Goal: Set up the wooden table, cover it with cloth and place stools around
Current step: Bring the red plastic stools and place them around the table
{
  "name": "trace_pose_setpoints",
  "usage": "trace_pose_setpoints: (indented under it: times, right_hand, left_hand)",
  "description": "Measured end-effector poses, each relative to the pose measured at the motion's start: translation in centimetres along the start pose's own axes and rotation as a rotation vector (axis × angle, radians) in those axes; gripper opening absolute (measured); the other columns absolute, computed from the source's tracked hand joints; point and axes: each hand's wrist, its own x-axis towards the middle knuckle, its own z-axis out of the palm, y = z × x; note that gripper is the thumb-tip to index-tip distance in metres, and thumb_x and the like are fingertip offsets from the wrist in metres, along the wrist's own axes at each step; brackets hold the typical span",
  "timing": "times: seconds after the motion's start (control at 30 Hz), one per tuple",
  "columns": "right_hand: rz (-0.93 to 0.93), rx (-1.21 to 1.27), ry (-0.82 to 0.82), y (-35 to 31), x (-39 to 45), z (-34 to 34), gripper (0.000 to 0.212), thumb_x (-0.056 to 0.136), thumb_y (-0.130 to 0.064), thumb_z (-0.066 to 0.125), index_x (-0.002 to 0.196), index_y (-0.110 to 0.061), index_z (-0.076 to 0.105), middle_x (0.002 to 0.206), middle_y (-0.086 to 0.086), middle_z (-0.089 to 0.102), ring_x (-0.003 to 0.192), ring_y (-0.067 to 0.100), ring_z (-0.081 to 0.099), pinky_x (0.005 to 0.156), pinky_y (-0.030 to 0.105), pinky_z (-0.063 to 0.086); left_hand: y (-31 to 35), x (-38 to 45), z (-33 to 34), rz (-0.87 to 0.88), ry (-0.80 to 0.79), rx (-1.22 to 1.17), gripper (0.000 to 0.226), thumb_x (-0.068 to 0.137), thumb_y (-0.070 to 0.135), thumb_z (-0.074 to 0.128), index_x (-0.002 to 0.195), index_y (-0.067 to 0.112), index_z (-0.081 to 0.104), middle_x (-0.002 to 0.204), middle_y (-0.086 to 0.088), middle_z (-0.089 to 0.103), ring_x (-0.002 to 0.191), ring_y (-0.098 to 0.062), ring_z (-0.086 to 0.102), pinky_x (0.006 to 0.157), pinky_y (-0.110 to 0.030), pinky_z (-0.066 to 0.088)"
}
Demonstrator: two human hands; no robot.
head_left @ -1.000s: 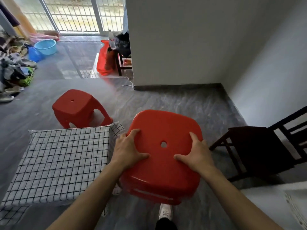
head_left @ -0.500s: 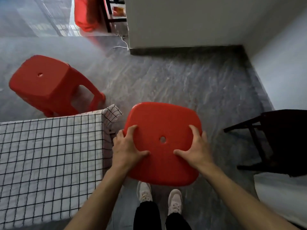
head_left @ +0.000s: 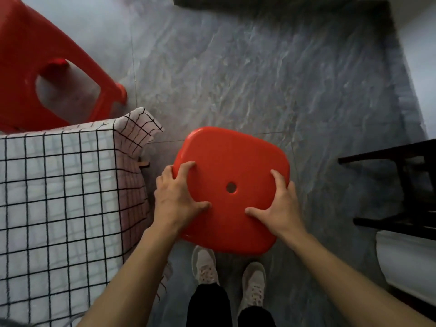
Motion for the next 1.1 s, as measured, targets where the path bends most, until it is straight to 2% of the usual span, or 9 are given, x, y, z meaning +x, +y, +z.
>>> trace_pose_setpoints:
  times: [0.1, 0.27, 0.4, 0.47, 0.57, 0.73, 0.9, 1.0, 1.1]
  right_hand:
    - [0.006, 0.005, 0.001, 0.8, 0.1, 1.3, 0.120, 0.059, -0.036, 0.092, 0.151, -0.037, 0.016, 0.154, 0.017, 0.019, 0.139, 0.031, 0.034, 0.112, 0.039, 0.033]
    - [0.033, -0.149, -0.048, 0.2, 0.5, 1.5, 0.122, 0.067, -0.042, 0.087, 0.155, -0.029, 0.004, 0.161, 0.018, -0.009, 0.147, 0.037, 0.016, 0.117, 0.046, 0.026]
    - [0.058, -0.310, -0.145, -1.2, 0.8, 0.5, 0.118, 0.075, -0.050, 0.078, 0.155, -0.021, -0.004, 0.158, 0.028, -0.007, 0.144, 0.045, 0.019, 0.115, 0.051, 0.029]
    - [0.051, -0.273, -0.220, -1.9, 1.3, -1.3, 0.107, 0.080, -0.051, 0.073, 0.155, -0.019, 0.004, 0.158, 0.027, 0.005, 0.143, 0.043, 0.023, 0.116, 0.050, 0.029]
    - [-0.110, -0.257, -0.219, -3.0, 2.4, -5.1, 0.084, 0.086, -0.048, 0.065, 0.153, -0.020, 0.024, 0.155, 0.020, 0.029, 0.142, 0.035, 0.031, 0.116, 0.045, 0.030]
    - [-0.375, -0.184, -0.180, -6.0, 1.1, -11.3, 0.075, 0.080, -0.055, 0.056, 0.146, -0.021, 0.043, 0.145, 0.020, 0.044, 0.136, 0.033, 0.041, 0.113, 0.043, 0.035]
    - [-0.581, -0.108, -0.237, -8.4, -4.5, -18.3, 0.068, 0.083, -0.048, 0.060, 0.142, -0.017, 0.048, 0.142, 0.016, 0.050, 0.134, 0.029, 0.044, 0.114, 0.037, 0.035]
    - [-0.722, -0.103, -0.283, -9.0, -8.4, -22.5, 0.072, 0.080, -0.054, 0.051, 0.141, -0.017, 0.048, 0.137, 0.009, 0.053, 0.127, 0.026, 0.049, 0.109, 0.040, 0.039]
    - [-0.885, -0.120, -0.324, -11.0, -12.9, -26.4, 0.067, 0.084, -0.050, 0.053, 0.140, -0.013, 0.049, 0.137, 0.012, 0.053, 0.127, 0.027, 0.049, 0.110, 0.037, 0.037]
  left_hand:
    - [-0.5, 0.1, 1.1, 0.005, 0.008, 0.006, 0.106, 0.051, 0.045, 0.090, 0.137, 0.048, 0.028, 0.144, -0.009, 0.028, 0.127, -0.032, 0.033, 0.104, -0.054, 0.039]
    - [0.1, 0.5, 0.9, -0.053, -0.010, -0.003, 0.107, 0.048, 0.040, 0.093, 0.133, 0.049, 0.029, 0.144, -0.006, 0.029, 0.129, -0.030, 0.034, 0.103, -0.054, 0.041]
    - [1.7, 0.1, 0.3, -0.102, -0.066, 0.102, 0.102, 0.054, 0.042, 0.090, 0.135, 0.042, 0.027, 0.148, -0.011, 0.025, 0.132, -0.036, 0.032, 0.102, -0.059, 0.039]
    - [3.3, -0.4, -0.8, -0.120, -0.103, 0.223, 0.092, 0.066, 0.046, 0.083, 0.138, 0.035, 0.027, 0.152, -0.014, 0.020, 0.136, -0.038, 0.028, 0.104, -0.063, 0.034]
    - [4.9, -1.0, -3.5, -0.156, -0.090, 0.222, 0.077, 0.077, 0.053, 0.071, 0.138, 0.025, 0.033, 0.154, -0.013, 0.023, 0.137, -0.037, 0.028, 0.104, -0.061, 0.036]
    - [7.5, -5.0, -9.2, -0.144, 0.039, 0.204, 0.073, 0.079, 0.053, 0.069, 0.138, 0.023, 0.039, 0.149, -0.010, 0.034, 0.132, -0.033, 0.034, 0.105, -0.053, 0.039]
    - [12.3, -14.6, -13.7, -0.227, 0.188, 0.123, 0.092, 0.072, 0.053, 0.075, 0.146, 0.020, 0.031, 0.146, -0.006, 0.040, 0.132, -0.026, 0.037, 0.108, -0.044, 0.039]
    - [16.0, -21.8, -15.3, -0.323, 0.321, 0.080, 0.090, 0.075, 0.056, 0.072, 0.146, 0.018, 0.031, 0.144, -0.004, 0.042, 0.132, -0.023, 0.037, 0.110, -0.039, 0.037]
    - [19.4, -28.0, -16.2, -0.410, 0.456, -0.007, 0.087, 0.079, 0.057, 0.068, 0.147, 0.018, 0.032, 0.147, -0.002, 0.040, 0.136, -0.021, 0.033, 0.113, -0.038, 0.032]
